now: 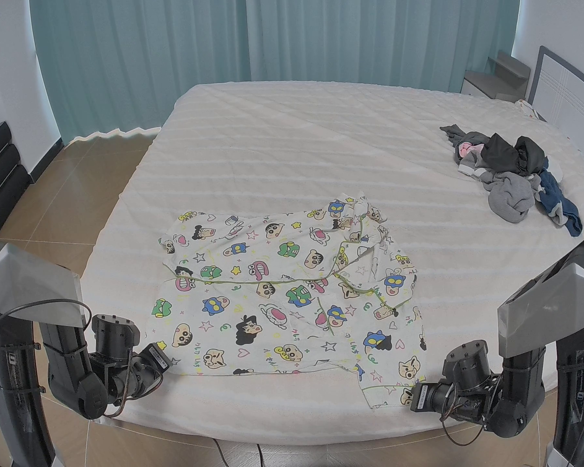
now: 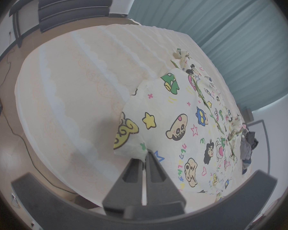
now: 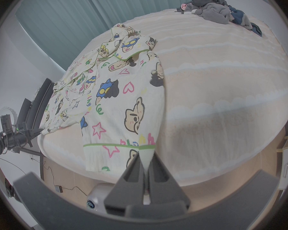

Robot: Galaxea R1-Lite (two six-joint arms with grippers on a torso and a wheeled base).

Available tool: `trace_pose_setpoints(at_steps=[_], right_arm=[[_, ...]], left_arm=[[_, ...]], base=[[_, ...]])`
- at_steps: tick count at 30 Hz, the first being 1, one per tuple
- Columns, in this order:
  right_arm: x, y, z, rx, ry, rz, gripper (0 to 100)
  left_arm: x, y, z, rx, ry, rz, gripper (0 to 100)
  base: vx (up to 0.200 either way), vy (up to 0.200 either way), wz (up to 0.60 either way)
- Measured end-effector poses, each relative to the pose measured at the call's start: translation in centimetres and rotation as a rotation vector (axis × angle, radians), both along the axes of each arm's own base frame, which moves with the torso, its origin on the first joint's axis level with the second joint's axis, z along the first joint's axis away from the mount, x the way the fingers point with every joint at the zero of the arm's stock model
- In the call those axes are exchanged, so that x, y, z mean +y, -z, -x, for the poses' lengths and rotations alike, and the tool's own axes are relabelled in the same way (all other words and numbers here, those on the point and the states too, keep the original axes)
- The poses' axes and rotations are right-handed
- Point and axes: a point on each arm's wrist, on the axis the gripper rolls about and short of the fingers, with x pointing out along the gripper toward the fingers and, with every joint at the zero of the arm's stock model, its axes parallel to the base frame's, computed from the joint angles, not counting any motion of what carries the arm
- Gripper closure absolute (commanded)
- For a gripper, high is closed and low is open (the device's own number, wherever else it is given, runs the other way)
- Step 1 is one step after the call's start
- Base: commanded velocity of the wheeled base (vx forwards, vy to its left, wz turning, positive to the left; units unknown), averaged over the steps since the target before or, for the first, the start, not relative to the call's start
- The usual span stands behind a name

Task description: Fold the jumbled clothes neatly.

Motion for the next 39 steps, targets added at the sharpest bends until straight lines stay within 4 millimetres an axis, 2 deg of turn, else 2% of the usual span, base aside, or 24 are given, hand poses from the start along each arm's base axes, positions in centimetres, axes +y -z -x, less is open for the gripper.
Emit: trace_pose_setpoints(at_steps=[5, 13, 21, 39], right_arm=[[-0.2, -0.3, 1.0, 0.023, -0.020, 0.008, 100], [-0.5, -1.3, 3.6, 0.078, -0.118, -0.003, 100], [0.1, -1.9, 4.6, 0.085, -0.170, 0.001, 100], [0.5, -3.0, 7.9, 0.243, -0.259, 0.083, 100]], left_arm=[[0.0, -0.4, 0.6, -0.049, 0.028, -0.025, 100], [0.2, 0.0, 2.4, -0.001, 0.066, -0.061, 100], [0.2, 0.3, 3.8, 0.052, 0.078, -0.068, 100], [0.5, 0.6, 5.6, 0.127, 0.087, -0.078, 100]], base=[[0.000, 0.000, 0.00], [0.000, 0.000, 0.00], [0.000, 0.000, 0.00], [0.000, 0.000, 0.00]])
